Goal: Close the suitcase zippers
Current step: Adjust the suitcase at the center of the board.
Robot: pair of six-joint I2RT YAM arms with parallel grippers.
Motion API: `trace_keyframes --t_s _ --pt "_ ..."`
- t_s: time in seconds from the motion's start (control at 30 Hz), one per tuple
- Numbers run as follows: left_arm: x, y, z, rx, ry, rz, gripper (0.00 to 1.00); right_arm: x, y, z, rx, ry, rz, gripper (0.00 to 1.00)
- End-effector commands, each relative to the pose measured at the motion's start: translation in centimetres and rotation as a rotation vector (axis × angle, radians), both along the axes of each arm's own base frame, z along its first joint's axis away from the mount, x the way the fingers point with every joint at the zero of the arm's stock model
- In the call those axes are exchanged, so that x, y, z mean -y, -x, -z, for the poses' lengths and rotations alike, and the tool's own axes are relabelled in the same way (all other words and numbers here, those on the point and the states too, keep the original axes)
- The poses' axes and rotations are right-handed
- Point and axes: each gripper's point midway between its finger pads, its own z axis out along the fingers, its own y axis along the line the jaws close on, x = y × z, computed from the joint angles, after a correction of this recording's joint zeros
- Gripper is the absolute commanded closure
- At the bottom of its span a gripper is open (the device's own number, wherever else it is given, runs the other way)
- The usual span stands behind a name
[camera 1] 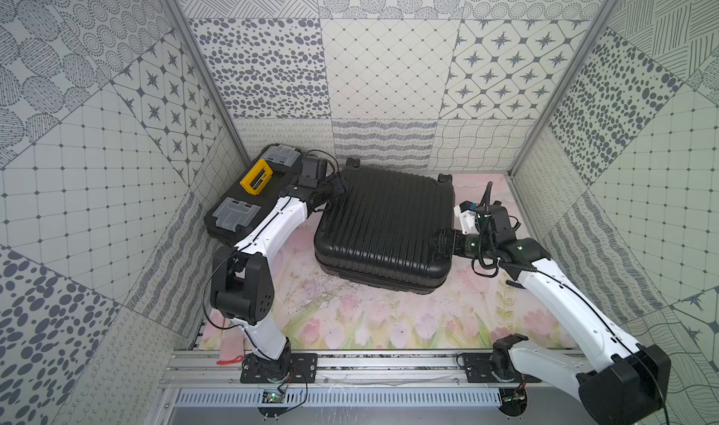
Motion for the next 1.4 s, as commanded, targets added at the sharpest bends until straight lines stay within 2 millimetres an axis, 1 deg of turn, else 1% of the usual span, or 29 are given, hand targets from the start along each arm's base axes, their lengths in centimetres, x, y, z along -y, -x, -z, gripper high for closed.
trace_keyframes --t_s 0.0,0.1,0.23,0.3,0.37,0.43,0.5,0.57,0.6,0.63,0.67,0.7,0.77,0.83,0.87,0.9,0.97,1.03,1.13,1.23,1.33,1.37 --pt "5.5 4.4 5.6 -0.241 0.016 0.388 0.26 -2.8 3.4 -0.8 -0.033 -0.084 -0.094 0.03" --pt "7.3 3.0 5.5 -0.221 0.019 0.429 0.26 -3.1 4.2 -0.5 -0.030 -0.047 -0.104 0.03" --pt "9.6 0.9 5.2 -0.180 -0.003 0.466 0.26 -3.2 4.9 -1.4 -0.001 -0.012 -0.121 0.03" --pt "10.1 -0.3 4.9 -0.158 -0.011 0.456 0.27 -2.8 5.3 -1.9 0.010 0.008 -0.126 0.03" --pt "10.0 -1.5 4.4 -0.128 -0.037 0.420 0.26 -2.2 5.6 -2.1 0.013 0.036 -0.128 0.03" --pt "8.7 -2.7 3.3 -0.088 -0.093 0.350 0.26 -1.4 6.0 -2.4 0.013 0.082 -0.125 0.02" --pt "6.9 -3.3 1.6 -0.053 -0.154 0.273 0.25 0.0 6.1 -2.7 0.019 0.143 -0.097 0.02" --pt "4.4 -3.3 -0.5 -0.030 -0.227 0.180 0.25 1.5 6.1 -3.0 0.014 0.198 -0.067 0.02" --pt "2.9 -2.8 -1.6 -0.028 -0.272 0.129 0.25 2.4 6.1 -3.3 0.015 0.227 -0.048 0.02" --pt "1.5 -2.1 -2.7 -0.033 -0.302 0.086 0.25 3.2 6.0 -3.6 0.012 0.243 -0.030 0.02" --pt "0.5 -1.3 -3.7 -0.040 -0.316 0.052 0.24 3.6 5.8 -3.9 0.015 0.244 -0.024 0.02" --pt "-0.6 -0.1 -4.6 -0.059 -0.328 0.013 0.24 4.0 5.5 -4.4 0.024 0.240 -0.022 0.02" --pt "-2.1 2.7 -6.0 -0.102 -0.308 -0.056 0.24 4.2 4.8 -5.4 0.053 0.227 -0.027 0.02" --pt "-3.1 6.4 -6.4 -0.174 -0.259 -0.130 0.24 4.1 3.6 -6.2 0.081 0.223 -0.047 0.02" --pt "-3.3 8.0 -6.1 -0.203 -0.258 -0.161 0.23 3.9 3.1 -6.5 0.089 0.221 -0.064 0.02" --pt "-3.9 10.1 -5.9 -0.239 -0.267 -0.210 0.22 3.8 2.4 -6.7 0.101 0.224 -0.078 0.02" --pt "-4.8 14.0 -5.1 -0.316 -0.269 -0.291 0.24 3.7 0.9 -7.4 0.133 0.234 -0.088 0.02" --pt "-5.1 17.7 -3.6 -0.394 -0.232 -0.350 0.25 3.3 -1.0 -8.5 0.171 0.202 -0.119 0.02" --pt "-5.4 22.7 -1.7 -0.475 -0.210 -0.416 0.26 2.6 -3.5 -9.5 0.209 0.196 -0.198 0.02" --pt "-5.1 27.1 -0.1 -0.529 -0.184 -0.460 0.27 2.0 -5.4 -9.7 0.220 0.182 -0.252 0.02" --pt "-4.3 30.6 1.7 -0.567 -0.141 -0.493 0.27 1.7 -7.1 -9.7 0.230 0.178 -0.257 0.02" --pt "-4.2 31.2 2.2 -0.576 -0.124 -0.508 0.28 1.6 -7.5 -9.7 0.237 0.177 -0.255 0.02"
